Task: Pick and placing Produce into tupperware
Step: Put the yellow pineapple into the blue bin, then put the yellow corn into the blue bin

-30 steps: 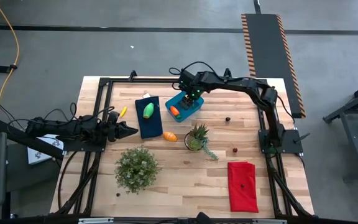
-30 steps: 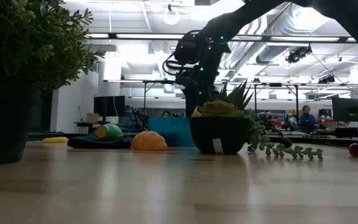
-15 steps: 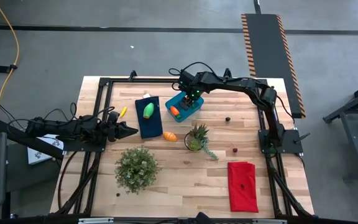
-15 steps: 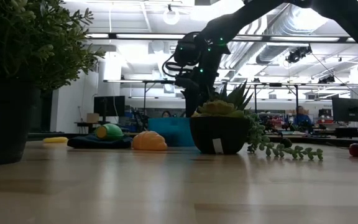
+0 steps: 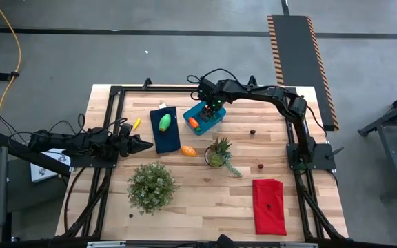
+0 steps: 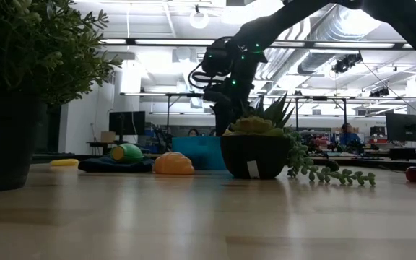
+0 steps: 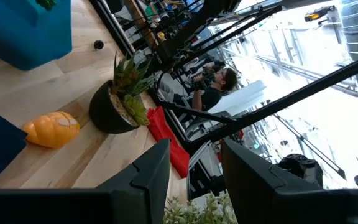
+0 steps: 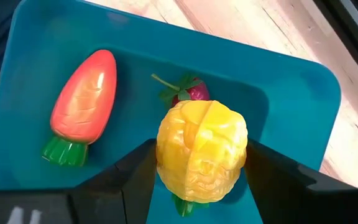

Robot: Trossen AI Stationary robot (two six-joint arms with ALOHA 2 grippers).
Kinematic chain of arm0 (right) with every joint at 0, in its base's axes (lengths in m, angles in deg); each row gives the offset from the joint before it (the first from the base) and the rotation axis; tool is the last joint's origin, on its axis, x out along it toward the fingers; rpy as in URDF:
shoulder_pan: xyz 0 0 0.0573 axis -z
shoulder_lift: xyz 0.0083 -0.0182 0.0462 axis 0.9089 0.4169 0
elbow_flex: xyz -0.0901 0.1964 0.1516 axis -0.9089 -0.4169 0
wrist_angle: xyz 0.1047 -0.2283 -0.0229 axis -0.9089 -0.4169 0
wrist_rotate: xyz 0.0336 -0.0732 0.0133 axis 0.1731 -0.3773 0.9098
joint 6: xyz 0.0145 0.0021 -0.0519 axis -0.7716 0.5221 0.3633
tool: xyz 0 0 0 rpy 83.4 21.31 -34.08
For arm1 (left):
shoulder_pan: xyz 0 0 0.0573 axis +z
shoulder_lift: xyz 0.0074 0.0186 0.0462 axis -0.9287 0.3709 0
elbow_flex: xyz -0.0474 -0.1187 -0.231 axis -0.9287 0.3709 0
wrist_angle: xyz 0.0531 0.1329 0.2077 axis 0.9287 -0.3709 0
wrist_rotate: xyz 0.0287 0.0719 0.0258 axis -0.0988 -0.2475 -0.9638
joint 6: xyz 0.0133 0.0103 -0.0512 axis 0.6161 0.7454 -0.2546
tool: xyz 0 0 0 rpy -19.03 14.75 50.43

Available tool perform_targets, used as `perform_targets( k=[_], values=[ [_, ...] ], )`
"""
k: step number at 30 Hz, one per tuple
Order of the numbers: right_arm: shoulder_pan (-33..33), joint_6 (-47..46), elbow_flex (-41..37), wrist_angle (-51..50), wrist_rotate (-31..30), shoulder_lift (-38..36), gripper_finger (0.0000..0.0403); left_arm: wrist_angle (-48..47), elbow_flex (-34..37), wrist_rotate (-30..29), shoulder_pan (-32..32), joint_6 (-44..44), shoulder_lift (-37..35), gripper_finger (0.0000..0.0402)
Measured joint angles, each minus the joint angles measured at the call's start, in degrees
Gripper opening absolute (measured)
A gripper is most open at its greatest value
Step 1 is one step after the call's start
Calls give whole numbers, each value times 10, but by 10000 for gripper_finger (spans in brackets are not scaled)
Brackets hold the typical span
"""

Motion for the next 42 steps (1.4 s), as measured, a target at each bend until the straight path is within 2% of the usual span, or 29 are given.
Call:
perform_targets(
  k=[5,14,31,38,42],
  values=[
    [0,0,0,4,12,0,214,0,0,0,0,0,0,131],
    [0,7,0,11,19,0,255,0,0,0,0,0,0,131],
    [1,10,0,14,18,0,256,0,0,0,0,0,0,131],
    [1,10,1,13,41,-1,256,0,0,0,0,0,0,131],
    [0,9,27,5,46,-1,256,0,0,0,0,0,0,131]
  ],
)
